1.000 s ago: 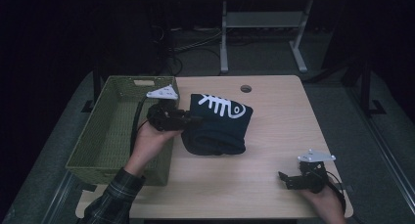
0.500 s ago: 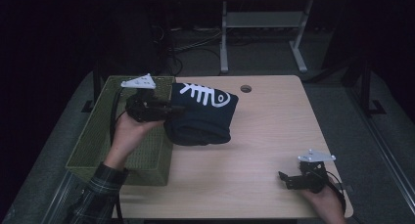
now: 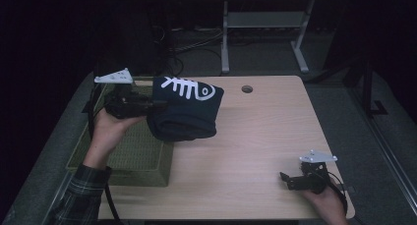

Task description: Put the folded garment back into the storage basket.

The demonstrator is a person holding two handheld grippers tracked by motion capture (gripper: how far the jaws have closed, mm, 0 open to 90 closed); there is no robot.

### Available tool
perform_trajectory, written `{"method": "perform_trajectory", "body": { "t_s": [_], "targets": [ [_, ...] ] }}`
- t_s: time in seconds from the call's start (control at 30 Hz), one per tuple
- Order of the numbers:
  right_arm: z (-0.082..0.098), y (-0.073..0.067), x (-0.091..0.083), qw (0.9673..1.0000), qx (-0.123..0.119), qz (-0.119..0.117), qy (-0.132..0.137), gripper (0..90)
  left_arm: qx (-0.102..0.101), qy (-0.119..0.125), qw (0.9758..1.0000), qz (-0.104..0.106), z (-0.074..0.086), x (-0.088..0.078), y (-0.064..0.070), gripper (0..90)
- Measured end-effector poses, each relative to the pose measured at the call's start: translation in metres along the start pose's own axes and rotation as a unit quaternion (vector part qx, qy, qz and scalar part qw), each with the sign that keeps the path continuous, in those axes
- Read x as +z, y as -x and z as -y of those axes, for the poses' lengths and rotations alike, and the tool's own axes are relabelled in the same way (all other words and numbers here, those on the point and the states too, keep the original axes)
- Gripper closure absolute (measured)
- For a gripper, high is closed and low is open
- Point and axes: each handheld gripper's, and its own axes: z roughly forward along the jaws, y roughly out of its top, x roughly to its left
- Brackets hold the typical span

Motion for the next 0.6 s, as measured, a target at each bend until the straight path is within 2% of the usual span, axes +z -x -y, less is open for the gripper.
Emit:
{"method": "perform_trajectory", "body": {
  "t_s": [0.27,0.6],
  "targets": [
    [0.000,0.000,0.000,1.0000,0.000,0.001,0.000,1.9,-0.008,0.020,0.9996,-0.019,0.001,-0.033,-0.010,67.8],
    [0.000,0.001,0.000,1.0000,0.000,0.003,0.000,1.9,-0.010,0.013,0.9988,-0.047,0.007,-0.057,-0.019,67.8]
  ]
}}
